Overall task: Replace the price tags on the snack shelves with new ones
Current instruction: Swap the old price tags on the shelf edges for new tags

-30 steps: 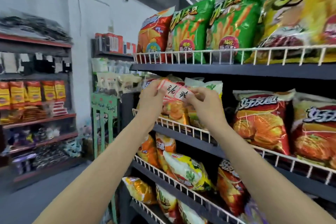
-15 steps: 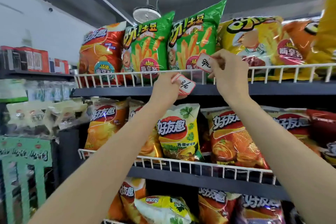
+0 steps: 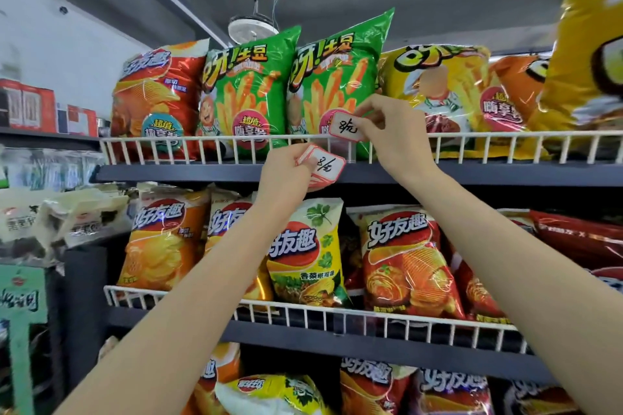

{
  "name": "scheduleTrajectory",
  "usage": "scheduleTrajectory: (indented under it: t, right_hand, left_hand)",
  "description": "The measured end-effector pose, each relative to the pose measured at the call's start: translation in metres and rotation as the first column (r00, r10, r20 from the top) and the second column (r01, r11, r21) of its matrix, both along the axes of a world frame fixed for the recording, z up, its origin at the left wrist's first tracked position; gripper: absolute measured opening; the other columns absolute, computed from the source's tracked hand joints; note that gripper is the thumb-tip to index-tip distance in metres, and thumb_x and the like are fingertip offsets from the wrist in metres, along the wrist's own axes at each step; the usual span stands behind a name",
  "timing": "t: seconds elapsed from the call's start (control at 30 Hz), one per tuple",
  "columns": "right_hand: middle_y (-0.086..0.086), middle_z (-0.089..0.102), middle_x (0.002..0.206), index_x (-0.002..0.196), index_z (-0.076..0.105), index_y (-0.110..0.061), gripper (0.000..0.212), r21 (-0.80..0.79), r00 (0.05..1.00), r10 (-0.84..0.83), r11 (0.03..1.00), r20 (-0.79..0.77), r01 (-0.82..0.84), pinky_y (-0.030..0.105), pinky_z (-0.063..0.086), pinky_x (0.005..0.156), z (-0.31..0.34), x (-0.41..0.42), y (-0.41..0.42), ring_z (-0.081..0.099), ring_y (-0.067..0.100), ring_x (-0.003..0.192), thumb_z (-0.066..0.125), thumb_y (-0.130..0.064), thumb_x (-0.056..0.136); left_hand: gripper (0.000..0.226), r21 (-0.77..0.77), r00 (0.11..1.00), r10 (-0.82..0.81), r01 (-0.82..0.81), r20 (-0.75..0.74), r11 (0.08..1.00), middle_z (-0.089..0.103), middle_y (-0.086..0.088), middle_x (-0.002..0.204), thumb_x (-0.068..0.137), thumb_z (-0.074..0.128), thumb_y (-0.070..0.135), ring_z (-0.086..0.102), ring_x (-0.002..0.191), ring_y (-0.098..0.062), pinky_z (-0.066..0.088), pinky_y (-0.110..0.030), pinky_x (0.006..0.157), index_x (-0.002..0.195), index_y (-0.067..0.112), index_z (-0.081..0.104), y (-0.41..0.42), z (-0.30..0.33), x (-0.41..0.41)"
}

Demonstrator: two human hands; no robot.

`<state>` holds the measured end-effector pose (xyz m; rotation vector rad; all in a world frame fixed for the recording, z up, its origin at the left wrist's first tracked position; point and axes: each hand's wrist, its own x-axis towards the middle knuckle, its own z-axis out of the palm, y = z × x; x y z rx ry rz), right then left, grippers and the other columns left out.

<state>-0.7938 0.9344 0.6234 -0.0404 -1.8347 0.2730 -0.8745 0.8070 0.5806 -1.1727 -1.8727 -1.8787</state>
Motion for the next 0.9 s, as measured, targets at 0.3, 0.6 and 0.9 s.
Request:
scheduleTrajectory:
  t: [0.3,0.6,0.9]
  right_hand:
    - [-0.004,0.065,0.082,0.093,0.066,-0.018,0.01,0.117,0.995,-0.047,0.992,0.083,0.037,0.033,0.051,0.07,0.006,-0.006,-0.006,0.061,0.016,0.081,0.057,-0.023,0.091]
    - [0.0,0.056,0.099,0.108,0.068,-0.023,0.022,0.237,0.967,-0.221,0.953,0.122,0.188,0.027,0.031,0.065,-0.002,-0.004,-0.002,0.05,0.018,0.096,0.051,-0.025,0.095]
    - [0.007,0.054,0.084,0.105,0.061,-0.018,0.017,0.466,0.914,-0.404,0.815,0.029,0.345,0.026,0.022,0.046,-0.01,-0.006,-0.003,0.053,0.027,0.085,0.056,-0.012,0.091]
  left_hand:
    - [0.038,-0.117,0.999,-0.042,0.041,-0.009,0.992,0.063,-0.014,0.111,0.092,0.052,0.005,0.064,0.072,-0.018,0.053,-0.037,0.072,0.115,0.035,0.051,-0.012,-0.006,-0.008]
    - [0.039,-0.149,0.999,-0.036,0.03,-0.034,0.988,0.057,-0.015,0.124,0.092,0.054,0.007,0.067,0.076,-0.02,0.055,-0.045,0.076,0.112,0.04,0.051,-0.014,-0.004,-0.013]
    - [0.039,-0.155,0.999,-0.034,0.031,-0.02,0.987,0.059,-0.014,0.12,0.092,0.054,0.006,0.067,0.076,-0.018,0.055,-0.039,0.073,0.115,0.037,0.05,-0.013,-0.003,-0.014]
